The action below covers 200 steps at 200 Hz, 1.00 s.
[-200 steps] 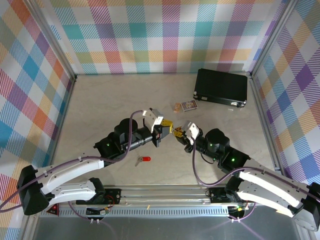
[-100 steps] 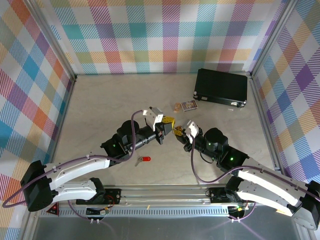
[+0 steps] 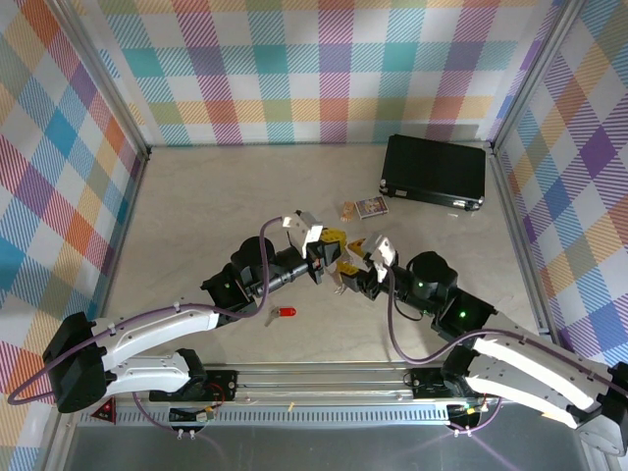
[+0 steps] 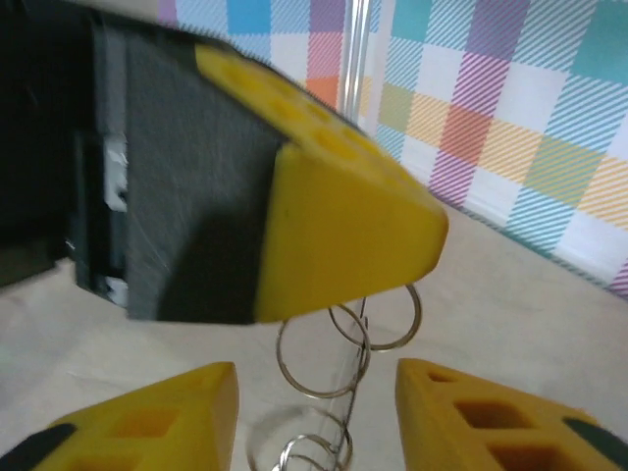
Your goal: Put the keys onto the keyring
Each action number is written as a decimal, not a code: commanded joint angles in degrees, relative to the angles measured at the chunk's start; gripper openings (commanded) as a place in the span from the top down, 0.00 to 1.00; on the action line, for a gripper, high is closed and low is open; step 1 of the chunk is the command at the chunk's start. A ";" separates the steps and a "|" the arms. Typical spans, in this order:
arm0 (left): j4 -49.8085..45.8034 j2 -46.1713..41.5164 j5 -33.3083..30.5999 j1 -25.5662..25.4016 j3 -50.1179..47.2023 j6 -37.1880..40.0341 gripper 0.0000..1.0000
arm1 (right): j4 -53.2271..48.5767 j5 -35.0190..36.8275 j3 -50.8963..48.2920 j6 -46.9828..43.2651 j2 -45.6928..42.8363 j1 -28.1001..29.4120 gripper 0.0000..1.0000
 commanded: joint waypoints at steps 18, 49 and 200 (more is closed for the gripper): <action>-1.60 -2.33 2.83 -0.58 1.81 4.32 1.00 | -4.21 -5.13 3.54 2.57 -3.84 0.27 0.42; -3.85 -4.61 5.55 -0.50 2.27 6.39 1.00 | -8.98 -8.83 5.76 4.79 -6.83 0.27 0.40; -13.29 -13.09 21.19 -0.50 6.06 8.90 1.00 | -17.61 -26.31 14.49 6.56 -5.57 -2.90 0.73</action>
